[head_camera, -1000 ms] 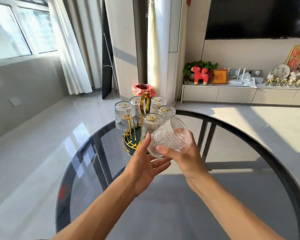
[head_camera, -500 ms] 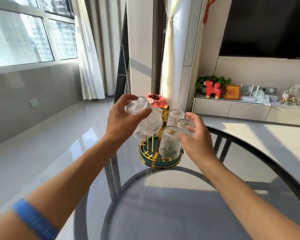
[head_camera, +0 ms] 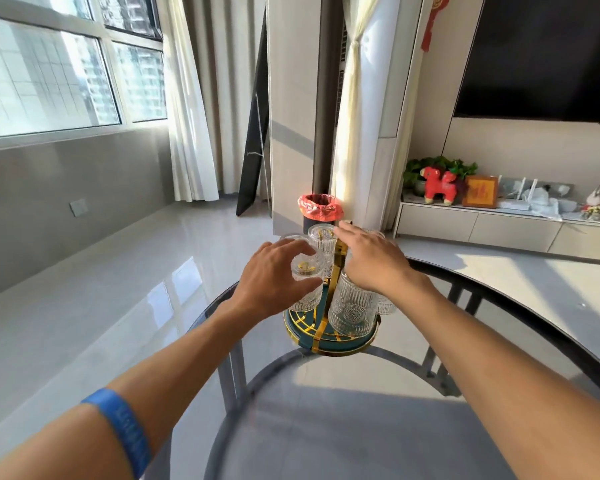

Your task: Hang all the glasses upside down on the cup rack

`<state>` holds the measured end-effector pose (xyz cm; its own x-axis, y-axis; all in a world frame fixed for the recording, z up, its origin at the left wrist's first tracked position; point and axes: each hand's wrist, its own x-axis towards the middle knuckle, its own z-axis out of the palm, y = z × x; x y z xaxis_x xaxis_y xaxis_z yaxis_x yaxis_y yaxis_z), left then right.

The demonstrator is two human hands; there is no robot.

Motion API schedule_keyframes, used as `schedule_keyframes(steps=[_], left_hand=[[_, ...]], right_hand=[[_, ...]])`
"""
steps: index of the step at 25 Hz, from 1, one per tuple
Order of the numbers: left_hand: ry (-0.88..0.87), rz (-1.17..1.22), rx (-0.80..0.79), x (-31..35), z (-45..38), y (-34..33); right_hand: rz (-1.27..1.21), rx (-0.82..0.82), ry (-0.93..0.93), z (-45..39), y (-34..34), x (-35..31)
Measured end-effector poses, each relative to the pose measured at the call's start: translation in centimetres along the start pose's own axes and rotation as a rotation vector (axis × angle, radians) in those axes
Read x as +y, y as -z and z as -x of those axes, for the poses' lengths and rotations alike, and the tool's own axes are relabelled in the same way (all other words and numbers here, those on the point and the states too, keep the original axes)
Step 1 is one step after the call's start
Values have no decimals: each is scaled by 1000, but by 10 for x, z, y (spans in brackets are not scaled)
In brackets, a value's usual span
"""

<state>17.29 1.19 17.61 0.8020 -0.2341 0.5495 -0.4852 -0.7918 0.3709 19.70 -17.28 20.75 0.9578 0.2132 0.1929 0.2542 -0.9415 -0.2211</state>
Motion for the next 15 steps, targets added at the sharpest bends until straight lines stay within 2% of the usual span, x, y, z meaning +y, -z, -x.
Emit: schedule_keyframes(steps=[8,12,13,15], left_hand=[[181,-5,-116,-1,4,-17],[182,-34,-125,3,3,-18],[174,-47,-127,3,3,-17],[192,-141,-135,8,6,-13]], right_hand=[[-45,-21,1,5,-7,5],[-129,-40,8,11,-1,-1],[-152,-8,25,18,-2,0],[-297,184,18,37,0,-1]])
